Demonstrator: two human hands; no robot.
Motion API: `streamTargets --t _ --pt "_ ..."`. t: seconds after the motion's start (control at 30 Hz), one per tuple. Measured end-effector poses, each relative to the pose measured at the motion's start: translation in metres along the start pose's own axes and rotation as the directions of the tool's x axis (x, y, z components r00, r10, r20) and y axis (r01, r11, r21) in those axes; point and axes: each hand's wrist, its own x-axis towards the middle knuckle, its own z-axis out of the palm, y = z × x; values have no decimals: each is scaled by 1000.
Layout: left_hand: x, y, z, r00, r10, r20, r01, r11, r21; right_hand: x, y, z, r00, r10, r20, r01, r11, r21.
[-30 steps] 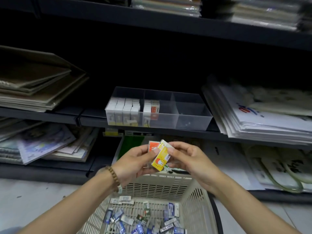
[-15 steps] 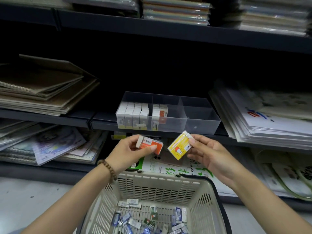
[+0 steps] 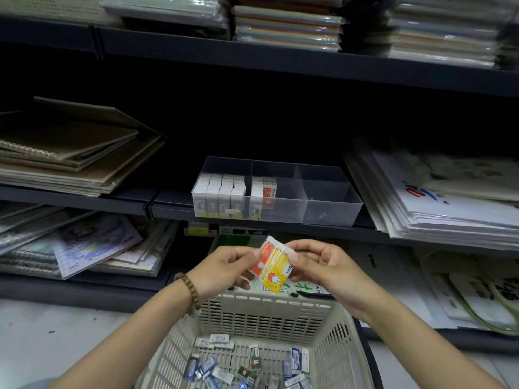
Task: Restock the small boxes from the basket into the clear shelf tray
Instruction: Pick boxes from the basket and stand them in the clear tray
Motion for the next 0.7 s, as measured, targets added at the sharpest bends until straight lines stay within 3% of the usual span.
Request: streamTargets --t 0.13,0.23,0.57,0.7 --pt "-1 -3 12 994 7 111 0 998 -63 1 5 3 997 -8 -72 8 1000 0" --pt "0 -7 16 993 56 108 -50 997 -57 2 9 5 992 -22 -123 27 999 38" --pt "12 -1 17 990 81 113 -43 949 -311 7 7 1 974 -120 -190 146 981 130" --pt "16 0 15 988 121 100 -104 982 -156 8 9 1 969 -72 -238 111 982 154"
